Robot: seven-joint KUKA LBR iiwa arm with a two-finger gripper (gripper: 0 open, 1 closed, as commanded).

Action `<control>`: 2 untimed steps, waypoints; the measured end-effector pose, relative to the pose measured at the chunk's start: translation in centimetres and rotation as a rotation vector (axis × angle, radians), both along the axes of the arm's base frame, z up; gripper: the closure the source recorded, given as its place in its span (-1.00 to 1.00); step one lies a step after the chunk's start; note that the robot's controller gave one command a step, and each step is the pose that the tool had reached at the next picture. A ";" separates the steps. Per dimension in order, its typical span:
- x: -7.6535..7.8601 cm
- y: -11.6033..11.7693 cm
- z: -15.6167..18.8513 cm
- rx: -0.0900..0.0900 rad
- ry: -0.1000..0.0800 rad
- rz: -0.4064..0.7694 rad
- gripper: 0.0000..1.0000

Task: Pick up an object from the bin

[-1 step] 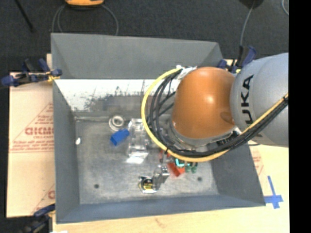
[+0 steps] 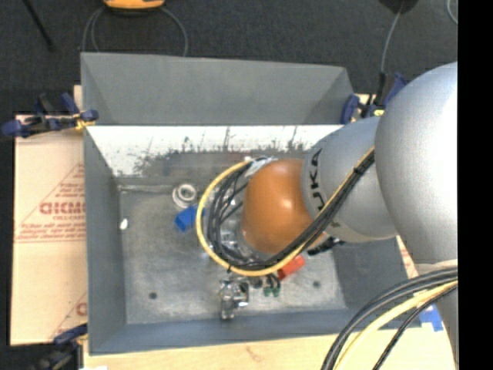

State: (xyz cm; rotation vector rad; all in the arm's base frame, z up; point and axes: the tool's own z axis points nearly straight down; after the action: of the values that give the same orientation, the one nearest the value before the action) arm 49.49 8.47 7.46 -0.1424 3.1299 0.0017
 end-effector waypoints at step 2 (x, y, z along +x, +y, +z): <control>-0.5 -1.9 -0.1 -0.003 -0.005 0.015 -1.00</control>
Offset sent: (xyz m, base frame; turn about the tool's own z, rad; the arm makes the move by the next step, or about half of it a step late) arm -0.0081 -0.0578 0.0009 0.0336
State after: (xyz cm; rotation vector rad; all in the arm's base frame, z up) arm 49.04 6.55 7.34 -0.1657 3.1243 -0.0026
